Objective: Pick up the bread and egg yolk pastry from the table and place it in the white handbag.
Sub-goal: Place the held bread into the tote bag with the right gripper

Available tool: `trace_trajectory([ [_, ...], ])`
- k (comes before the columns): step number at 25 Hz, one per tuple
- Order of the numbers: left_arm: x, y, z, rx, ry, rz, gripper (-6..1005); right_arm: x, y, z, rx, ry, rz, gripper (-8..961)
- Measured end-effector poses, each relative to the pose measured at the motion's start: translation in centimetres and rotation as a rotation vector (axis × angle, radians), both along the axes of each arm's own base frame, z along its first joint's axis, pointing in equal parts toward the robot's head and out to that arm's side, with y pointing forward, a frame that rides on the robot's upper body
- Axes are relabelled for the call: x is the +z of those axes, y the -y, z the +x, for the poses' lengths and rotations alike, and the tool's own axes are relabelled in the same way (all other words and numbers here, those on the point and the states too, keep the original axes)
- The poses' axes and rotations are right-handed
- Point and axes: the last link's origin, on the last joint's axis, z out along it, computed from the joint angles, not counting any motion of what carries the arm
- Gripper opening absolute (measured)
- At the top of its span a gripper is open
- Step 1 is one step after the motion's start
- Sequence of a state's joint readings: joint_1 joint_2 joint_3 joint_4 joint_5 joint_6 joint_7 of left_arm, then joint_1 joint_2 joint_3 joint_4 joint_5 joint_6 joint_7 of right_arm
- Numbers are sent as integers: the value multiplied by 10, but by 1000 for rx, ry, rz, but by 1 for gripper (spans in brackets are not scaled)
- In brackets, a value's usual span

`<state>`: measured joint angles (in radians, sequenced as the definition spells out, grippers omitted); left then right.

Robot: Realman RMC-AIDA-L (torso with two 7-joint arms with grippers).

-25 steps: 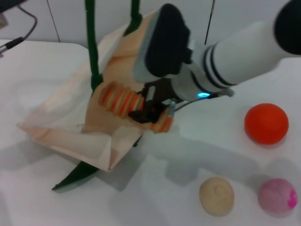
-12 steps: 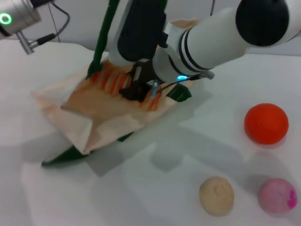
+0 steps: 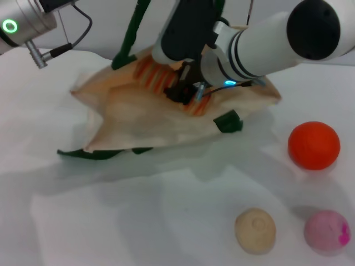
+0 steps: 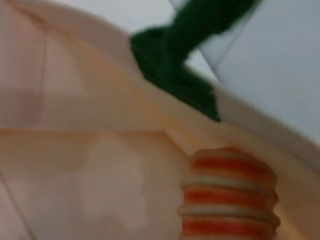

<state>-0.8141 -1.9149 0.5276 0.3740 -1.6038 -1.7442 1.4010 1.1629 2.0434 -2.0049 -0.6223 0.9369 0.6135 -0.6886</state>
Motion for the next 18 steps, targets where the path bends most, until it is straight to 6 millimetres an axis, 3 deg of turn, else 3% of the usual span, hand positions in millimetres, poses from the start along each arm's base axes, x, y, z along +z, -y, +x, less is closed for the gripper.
trace_trajectory([
  [9,15,12,-3,-43,92,17,118,9,-16,20,-28,-7,92,369],
  [18,43,18,-32,38,136,118,119,8,-15,17,-22,-55,101,370],
])
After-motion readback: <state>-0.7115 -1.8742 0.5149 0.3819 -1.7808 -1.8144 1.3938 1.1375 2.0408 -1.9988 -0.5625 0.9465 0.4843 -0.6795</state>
